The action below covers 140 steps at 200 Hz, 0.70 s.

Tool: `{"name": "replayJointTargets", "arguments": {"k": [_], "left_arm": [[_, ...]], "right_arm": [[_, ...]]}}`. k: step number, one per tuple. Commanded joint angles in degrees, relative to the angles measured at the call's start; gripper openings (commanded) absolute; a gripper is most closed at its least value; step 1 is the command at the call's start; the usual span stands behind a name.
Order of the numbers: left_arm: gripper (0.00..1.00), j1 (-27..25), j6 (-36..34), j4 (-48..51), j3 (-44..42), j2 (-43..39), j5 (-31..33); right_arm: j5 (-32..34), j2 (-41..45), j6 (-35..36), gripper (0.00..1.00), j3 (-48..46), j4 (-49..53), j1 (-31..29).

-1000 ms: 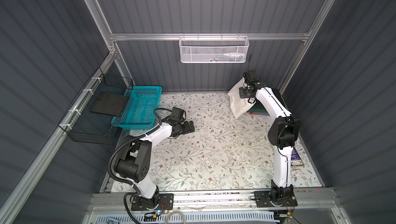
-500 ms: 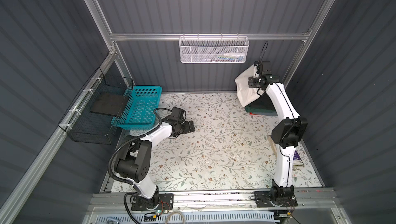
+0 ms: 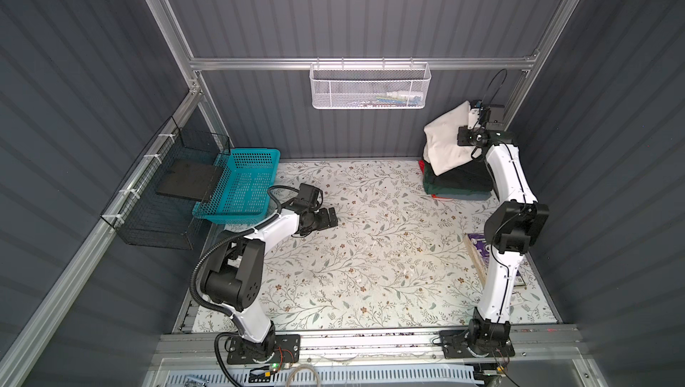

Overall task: Fold and stack the t-shirts
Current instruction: 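Lift the white bundle with the right gripper and carry it to the dark stack, then lower the white bundle onto the dark stack and open the right gripper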

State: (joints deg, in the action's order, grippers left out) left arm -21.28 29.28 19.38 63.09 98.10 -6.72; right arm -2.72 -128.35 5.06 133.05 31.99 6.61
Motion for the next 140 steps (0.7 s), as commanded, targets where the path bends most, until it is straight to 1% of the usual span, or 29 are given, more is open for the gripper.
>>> {"name": "replayJointTargets", "arguments": {"k": [1,15,22,30,41,48,59,65,71,75,82,86,91,95,102,113,120,133,140], "left_arm": [[1.0,0.27,0.88,2.24,2.61,1.6,-1.54],[1.0,0.28,1.02,2.58,3.42,2.25,-1.78],[1.0,0.27,1.01,2.59,3.69,2.49,-1.89],[1.0,0.28,1.04,2.59,4.05,2.79,-2.03],[1.0,0.3,1.22,2.37,4.32,3.28,-2.31],[1.0,0.27,1.39,2.26,4.49,3.53,-2.53],[1.0,0.3,1.57,1.83,4.51,3.88,-2.9],[1.0,0.29,1.71,1.73,4.6,4.05,-3.11],[1.0,0.23,1.65,1.67,4.75,4.11,-3.23],[1.0,0.28,1.62,1.65,4.75,4.13,-3.36],[1.0,0.24,1.43,1.95,4.88,4.11,-3.22],[1.0,0.24,1.23,2.23,4.94,3.98,-3.0],[1.0,0.24,0.79,2.76,5.11,3.53,-2.32],[1.0,0.19,0.53,3.01,5.11,3.01,-1.55],[1.0,0.2,-0.09,3.07,4.8,1.78,-0.01],[1.0,0.21,-0.8,2.67,3.46,-1.15,3.53],[1.0,0.27,-1.48,2.19,2.46,-3.25,5.69],[1.0,0.32,-3.29,1.58,0.82,-7.31,12.49],[1.0,0.26,-4.47,0.55,-0.4,-9.74,16.58]], "right_arm": [[-4.58,-3.35,-2.54,0.0,-1.22,-5.14,2.47],[-8.19,-6.56,-5.4,0.0,1.13,-2.95,4.44],[-8.61,-8.02,-6.46,0.0,2.06,-1.91,5.1],[-8.21,-9.38,-6.73,0.03,2.54,-0.93,5.48],[-7.47,-10.38,-6.74,0.06,1.62,-0.68,5.66],[-8.64,-10.67,-6.73,0.09,0.76,-0.8,5.8],[-10.07,-10.65,-7.14,0.1,-1.02,-1.48,5.96],[-10.34,-10.44,-7.67,0.12,-2.07,-1.99,6.01],[-10.84,-10.15,-7.97,0.21,-2.94,-2.41,6.06],[-11.12,-9.83,-8.19,0.35,-3.42,-2.52,6.18],[-10.89,-9.12,-8.66,0.65,-4.04,-2.58,6.34],[-10.36,-8.56,-8.99,0.78,-4.31,-2.5,6.36],[-9.71,-7.72,-9.48,0.89,-4.85,-2.46,6.44],[-9.32,-6.64,-9.74,0.95,-5.72,-2.53,6.55],[-8.35,-4.16,-10.3,0.99,-8.06,-3.36,6.62],[-6.3,1.31,-11.18,0.99,-13.7,-6.0,6.59],[-5.08,5.25,-11.99,0.99,-19.68,-8.81,6.63],[-2.18,15.59,-14.48,0.99,-31.62,-15.46,6.46],[-0.89,21.54,-16.12,0.99,-39.84,-19.12,6.35]]}}
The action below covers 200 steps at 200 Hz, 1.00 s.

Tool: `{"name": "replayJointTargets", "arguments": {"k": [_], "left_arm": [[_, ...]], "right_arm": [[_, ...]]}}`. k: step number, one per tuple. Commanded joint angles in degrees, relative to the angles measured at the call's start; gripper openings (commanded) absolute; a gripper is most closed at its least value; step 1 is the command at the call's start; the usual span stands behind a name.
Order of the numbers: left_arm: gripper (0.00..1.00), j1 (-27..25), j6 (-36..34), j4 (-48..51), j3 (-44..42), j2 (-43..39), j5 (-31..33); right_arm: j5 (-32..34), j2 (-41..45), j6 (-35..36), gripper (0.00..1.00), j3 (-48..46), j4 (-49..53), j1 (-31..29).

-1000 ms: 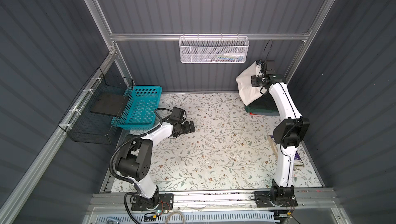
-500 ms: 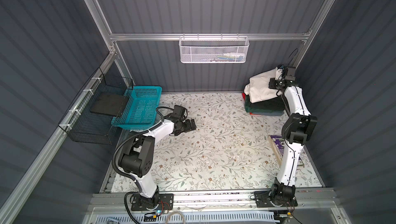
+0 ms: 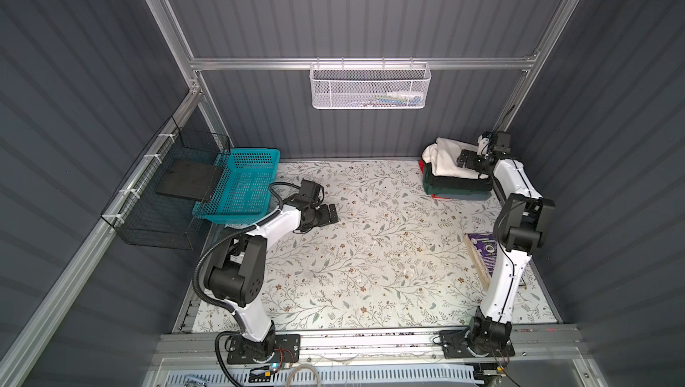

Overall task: Fold and stack the t-shirts
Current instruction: 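Lower the white bundle onto the dark stack and open the right gripper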

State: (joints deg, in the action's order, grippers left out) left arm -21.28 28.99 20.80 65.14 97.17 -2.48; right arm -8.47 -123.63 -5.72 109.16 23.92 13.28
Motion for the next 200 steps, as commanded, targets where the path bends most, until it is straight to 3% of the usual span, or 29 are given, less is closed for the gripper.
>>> {"name": "replayJointTargets", "arguments": {"k": [1,36,72,82,110,134,150,164,175,185,200], "left_arm": [[1.0,0.27,-4.37,-1.08,-2.55,-9.12,12.95],[1.0,0.66,-10.98,-14.32,-13.23,-17.05,35.42],[1.0,1.09,-22.3,-27.84,-21.86,-16.94,41.64],[1.0,1.4,-26.37,-35.69,-26.84,-17.35,42.46],[1.0,4.5,-34.1,-64.16,-43.32,-17.76,34.8],[1.0,8.36,-34.09,-75.0,-46.68,-12.33,29.09],[1.0,10.03,-34.56,-76.82,-45.52,-9.28,25.01],[1.0,13.87,-32.04,-80.72,-44.06,-2.69,18.57],[1.0,15.5,-31.67,-84.29,-43.01,1.66,14.56],[1.0,15.65,-31.9,-76.84,-41.68,-0.44,13.16],[1.0,16.09,-31.72,-76.78,-39.97,1.1,12.22]], "right_arm": [[5.04,17.67,-5.62,0.99,-17.12,-11.91,-0.34],[4.6,42.67,-13.32,0.99,-54.62,-34.34,-0.9],[7.28,55.7,-13.61,0.99,-75.76,-45.0,-2.01],[7.87,58.44,-11.98,0.99,-80.48,-48.01,-2.14],[10.72,57.78,-11.41,0.99,-89.65,-60.94,-2.28],[10.56,52.09,-8.28,0.99,-90.82,-66.95,-2.62],[11.75,46.22,-6.9,0.99,-91.46,-75.73,-3.3],[12.08,46.68,-5.26,0.99,-86.43,-64.39,-4.94],[12.49,43.93,-3.39,0.99,-86.14,-68.2,-6.25],[10.69,43.88,-0.69,0.99,-86.35,-67.41,-8.08],[11.21,38.86,1.74,0.99,-92.84,-86.25,-9.82]]}}
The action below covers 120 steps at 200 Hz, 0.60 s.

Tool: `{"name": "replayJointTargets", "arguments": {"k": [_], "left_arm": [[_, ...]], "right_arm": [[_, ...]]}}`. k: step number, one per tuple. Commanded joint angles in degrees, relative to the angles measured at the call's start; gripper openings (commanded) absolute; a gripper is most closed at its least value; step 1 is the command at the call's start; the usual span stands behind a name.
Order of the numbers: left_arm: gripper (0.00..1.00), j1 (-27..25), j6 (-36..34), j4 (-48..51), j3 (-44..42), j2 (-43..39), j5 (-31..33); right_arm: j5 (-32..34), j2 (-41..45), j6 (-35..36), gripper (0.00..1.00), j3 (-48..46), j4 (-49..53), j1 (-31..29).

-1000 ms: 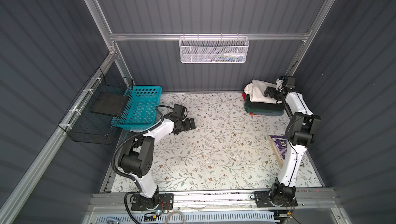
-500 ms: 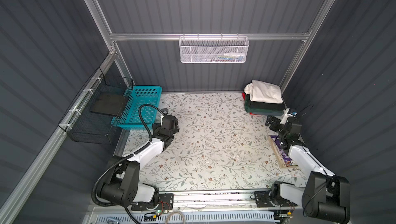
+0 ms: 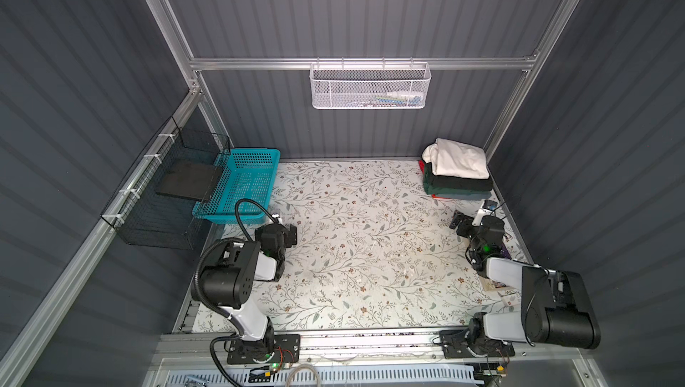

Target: Fold and stack the t-shirts

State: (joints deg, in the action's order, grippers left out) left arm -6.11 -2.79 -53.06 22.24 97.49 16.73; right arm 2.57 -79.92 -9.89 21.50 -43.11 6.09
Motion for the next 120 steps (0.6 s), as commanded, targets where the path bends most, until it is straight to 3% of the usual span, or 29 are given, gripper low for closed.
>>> {"name": "replayJointTargets", "arguments": {"k": [1,10,20,34,50,66,120], "left_arm": [[1.0,0.96,0.1,-2.27,3.18,0.73,-7.03],[1.0,1.39,0.75,3.72,5.61,0.4,-6.84],[1.0,2.69,1.83,1.38,5.15,0.89,-8.48],[1.0,2.76,1.99,2.33,5.32,0.78,-8.33],[1.0,2.77,2.0,1.82,5.27,0.9,-8.18],[1.0,2.75,1.91,1.82,5.18,0.81,-8.04],[1.0,2.72,1.9,1.73,5.18,0.82,-8.03]], "right_arm": [[0.56,-5.1,5.88,0.99,-5.56,-20.39,-2.69],[2.61,-3.03,4.77,0.99,-5.88,-17.85,-2.71],[4.69,-2.32,3.46,0.99,-3.02,-10.66,-2.5],[6.08,-4.48,4.61,0.99,-4.33,-17.06,-3.27],[5.98,-2.76,4.27,0.99,-3.92,-13.36,-3.27],[5.84,-4.03,4.67,0.99,-4.66,-17.06,-3.28],[5.43,-3.99,5.05,0.99,-3.92,-15.22,-3.49]]}}
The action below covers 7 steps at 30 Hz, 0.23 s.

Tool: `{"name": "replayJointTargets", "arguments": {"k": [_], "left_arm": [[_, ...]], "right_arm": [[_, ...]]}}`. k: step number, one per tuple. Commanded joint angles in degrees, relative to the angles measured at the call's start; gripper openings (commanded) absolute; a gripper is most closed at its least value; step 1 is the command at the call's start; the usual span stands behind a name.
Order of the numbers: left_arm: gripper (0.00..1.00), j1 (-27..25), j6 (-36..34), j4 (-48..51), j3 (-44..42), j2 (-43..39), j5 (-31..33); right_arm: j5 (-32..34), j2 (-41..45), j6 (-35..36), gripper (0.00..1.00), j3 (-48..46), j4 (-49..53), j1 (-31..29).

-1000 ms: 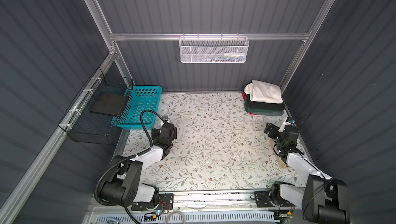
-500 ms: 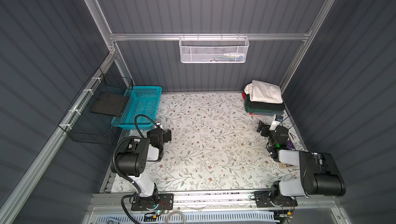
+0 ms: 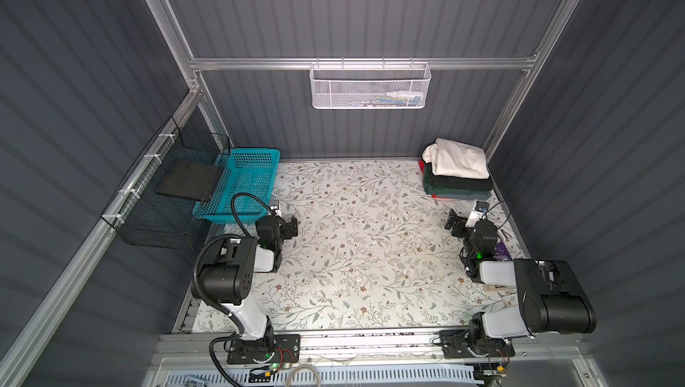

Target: Fold and stack the t-shirts

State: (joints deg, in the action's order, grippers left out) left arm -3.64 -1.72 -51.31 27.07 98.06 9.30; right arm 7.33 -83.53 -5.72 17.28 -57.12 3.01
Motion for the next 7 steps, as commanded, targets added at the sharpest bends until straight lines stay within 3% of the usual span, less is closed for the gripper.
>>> {"name": "replayJointTargets", "arguments": {"k": [1,7], "left_arm": [[1.0,0.23,0.83,-0.02,0.35,0.27,-0.6],[1.0,0.21,0.84,0.03,0.35,0.22,-0.6]], "right_arm": [[0.8,-0.4,0.92,0.99,0.34,-1.14,-0.47],[0.93,-0.23,1.06,0.99,0.22,-1.27,-0.65]]}}
